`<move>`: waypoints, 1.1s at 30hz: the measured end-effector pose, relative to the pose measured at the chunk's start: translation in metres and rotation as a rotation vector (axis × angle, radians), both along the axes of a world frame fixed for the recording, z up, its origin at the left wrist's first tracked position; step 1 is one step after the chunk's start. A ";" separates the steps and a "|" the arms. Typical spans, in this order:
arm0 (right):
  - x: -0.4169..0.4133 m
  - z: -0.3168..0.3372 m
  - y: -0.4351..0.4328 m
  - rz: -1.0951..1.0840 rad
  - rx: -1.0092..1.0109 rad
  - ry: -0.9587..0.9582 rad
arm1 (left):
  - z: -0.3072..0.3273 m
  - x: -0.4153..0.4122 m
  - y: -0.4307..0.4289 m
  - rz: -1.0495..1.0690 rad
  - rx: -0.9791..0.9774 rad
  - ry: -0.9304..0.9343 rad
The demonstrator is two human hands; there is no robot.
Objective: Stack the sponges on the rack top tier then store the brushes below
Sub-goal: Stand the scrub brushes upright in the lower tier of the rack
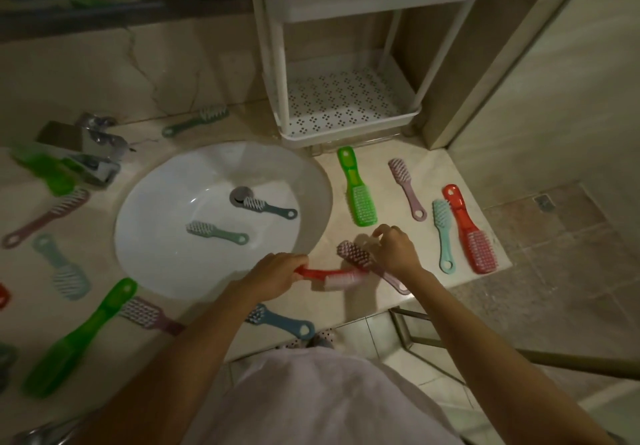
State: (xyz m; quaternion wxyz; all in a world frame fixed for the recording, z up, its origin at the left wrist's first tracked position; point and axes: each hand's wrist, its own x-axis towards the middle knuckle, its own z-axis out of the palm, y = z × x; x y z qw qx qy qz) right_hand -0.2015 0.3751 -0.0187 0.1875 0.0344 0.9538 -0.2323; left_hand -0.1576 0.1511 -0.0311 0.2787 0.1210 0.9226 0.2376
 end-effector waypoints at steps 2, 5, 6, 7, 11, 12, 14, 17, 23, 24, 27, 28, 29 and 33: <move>-0.011 0.002 -0.004 -0.047 -0.031 0.060 | 0.003 0.000 -0.011 0.110 0.059 -0.005; -0.032 0.004 -0.016 -0.127 -0.074 0.125 | 0.007 -0.006 -0.022 0.309 0.154 0.062; -0.040 0.004 -0.020 -0.150 -0.076 0.123 | 0.009 -0.010 -0.023 0.383 0.193 0.083; -0.047 0.004 -0.025 -0.160 -0.066 0.114 | 0.011 -0.015 -0.022 0.458 0.239 0.098; -0.073 0.002 -0.042 -0.141 0.055 0.091 | 0.019 -0.031 -0.011 0.644 0.387 0.118; -0.079 0.001 -0.044 -0.134 0.084 0.091 | 0.020 -0.034 -0.009 0.681 0.404 0.123; -0.088 -0.001 -0.046 -0.130 0.123 0.086 | 0.019 -0.036 -0.007 0.745 0.413 0.121; -0.096 -0.006 -0.042 -0.165 0.128 0.025 | 0.018 -0.037 -0.008 0.800 0.428 0.107; -0.093 -0.010 -0.029 -0.030 0.280 0.095 | 0.023 -0.043 -0.006 0.839 0.467 0.087; -0.091 -0.008 -0.027 -0.007 0.275 0.130 | 0.024 -0.045 -0.005 0.847 0.489 0.089; -0.086 0.002 -0.019 0.011 0.264 0.199 | 0.029 -0.049 0.003 0.838 0.525 0.096; -0.086 0.006 -0.016 0.027 0.268 0.216 | 0.030 -0.051 0.007 0.840 0.535 0.107; -0.086 0.011 -0.012 0.066 0.275 0.230 | 0.033 -0.054 0.011 0.836 0.538 0.127; -0.095 0.035 -0.001 0.339 0.360 0.289 | 0.050 -0.073 0.030 0.722 0.461 0.235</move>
